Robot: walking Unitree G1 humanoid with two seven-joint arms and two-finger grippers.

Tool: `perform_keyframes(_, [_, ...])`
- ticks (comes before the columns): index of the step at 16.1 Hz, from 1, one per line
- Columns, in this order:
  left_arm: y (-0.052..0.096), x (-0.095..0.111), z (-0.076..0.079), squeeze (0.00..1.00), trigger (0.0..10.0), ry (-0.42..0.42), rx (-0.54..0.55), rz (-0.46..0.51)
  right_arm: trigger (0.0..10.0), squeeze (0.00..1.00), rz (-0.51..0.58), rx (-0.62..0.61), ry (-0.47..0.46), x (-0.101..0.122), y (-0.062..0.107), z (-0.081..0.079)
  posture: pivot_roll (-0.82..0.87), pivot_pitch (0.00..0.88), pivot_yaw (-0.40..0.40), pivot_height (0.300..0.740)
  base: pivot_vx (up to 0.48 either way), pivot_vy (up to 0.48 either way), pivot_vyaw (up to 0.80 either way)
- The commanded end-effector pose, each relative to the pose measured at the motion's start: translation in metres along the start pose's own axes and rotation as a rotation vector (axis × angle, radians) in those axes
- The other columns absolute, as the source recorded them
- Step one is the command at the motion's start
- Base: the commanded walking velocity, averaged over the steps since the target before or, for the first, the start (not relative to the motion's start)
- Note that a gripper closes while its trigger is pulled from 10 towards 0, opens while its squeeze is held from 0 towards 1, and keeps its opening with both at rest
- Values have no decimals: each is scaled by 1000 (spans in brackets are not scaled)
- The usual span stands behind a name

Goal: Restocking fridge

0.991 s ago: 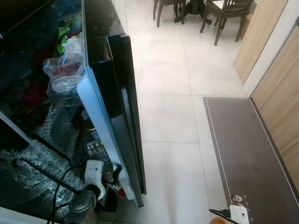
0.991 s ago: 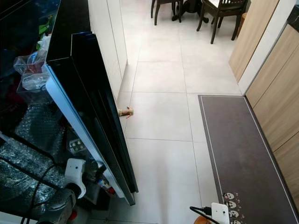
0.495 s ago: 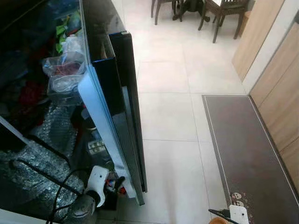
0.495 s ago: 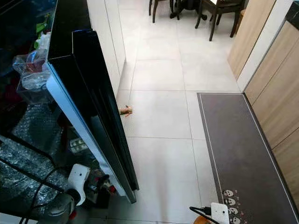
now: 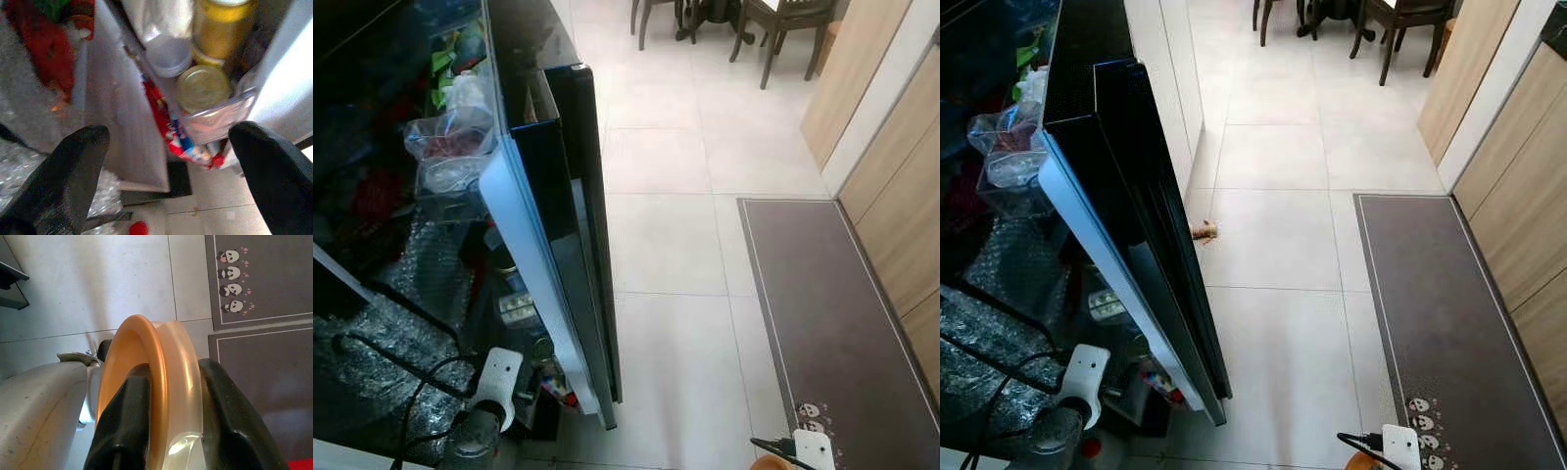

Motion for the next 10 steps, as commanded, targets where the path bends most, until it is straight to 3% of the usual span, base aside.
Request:
perform_keyframes(1, [3, -8, -4, 0, 10000, -28, 18, -37, 10000, 0, -11, -2, 3, -2, 0, 2, -181, 110, 32, 740, 0, 0, 0])
perform_keyframes(4, [0, -2, -7, 0, 10000, 58, 84, -30, 10000, 0, -11, -3, 4, -2, 0, 2, -181, 110, 32, 740, 0, 0, 0])
perform_keyframes(7, [-3, 8, 4, 0, 10000, 226, 33, 24, 10000, 0, -10, -5, 5, -2, 0, 2, -185, 111, 31, 740, 0, 0, 0])
perform_keyframes(10, [-3, 8, 7, 0, 10000, 271, 9, 30, 10000, 0, -10, -3, 5, -2, 0, 2, -185, 112, 30, 740, 0, 0, 0])
Point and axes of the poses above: a point about 5 cm out from each wrist's last joint towards the gripper, its own y axis pointing back from the gripper into the wrist, its own x axis along the axis of the wrist's last joint, z = x × y, the point moved 2 cm from there along -y, pointing out of the wrist towards the gripper, and after that the axes turned 14 degrees about -y, right-handed, at the moved point
